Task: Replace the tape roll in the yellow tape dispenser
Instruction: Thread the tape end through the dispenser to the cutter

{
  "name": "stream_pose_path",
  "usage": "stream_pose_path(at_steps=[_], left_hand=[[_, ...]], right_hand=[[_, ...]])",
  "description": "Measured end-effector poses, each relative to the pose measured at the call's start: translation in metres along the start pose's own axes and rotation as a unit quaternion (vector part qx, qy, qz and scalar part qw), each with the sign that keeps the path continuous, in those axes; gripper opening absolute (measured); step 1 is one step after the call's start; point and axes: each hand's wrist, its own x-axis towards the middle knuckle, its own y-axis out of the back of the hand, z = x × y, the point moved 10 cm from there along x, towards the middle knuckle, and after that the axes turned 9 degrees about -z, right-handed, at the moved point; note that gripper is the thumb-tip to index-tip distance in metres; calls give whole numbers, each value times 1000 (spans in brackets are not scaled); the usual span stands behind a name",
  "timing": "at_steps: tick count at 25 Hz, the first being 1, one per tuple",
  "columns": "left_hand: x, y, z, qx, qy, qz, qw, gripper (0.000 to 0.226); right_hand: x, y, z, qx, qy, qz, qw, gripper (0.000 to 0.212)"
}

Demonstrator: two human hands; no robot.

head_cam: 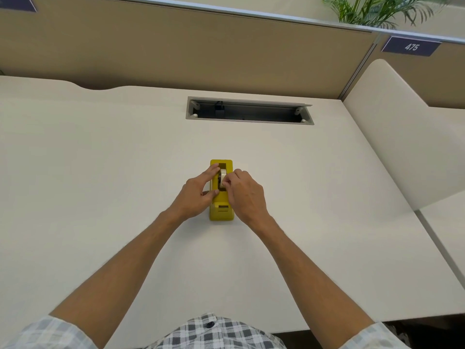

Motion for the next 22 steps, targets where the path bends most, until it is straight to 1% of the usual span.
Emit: stream_pose_path(at_steps=[8,10,17,22], left_hand=[[-3,-1,-1,-3,-18,9,1000,60],[-5,-1,-1,10,-21,15,1000,58],[-16,9,3,83,-28,98,991,47],[-21,8,6,102,-23,113,988,46]], right_hand=[[-17,3,-3,3,4,8,1000,22],[-22,3,-4,7,7,11,1000,23],[-42,4,-9,7,6,16,1000,22],[-54,3,-9,5,6,18,1000,22]])
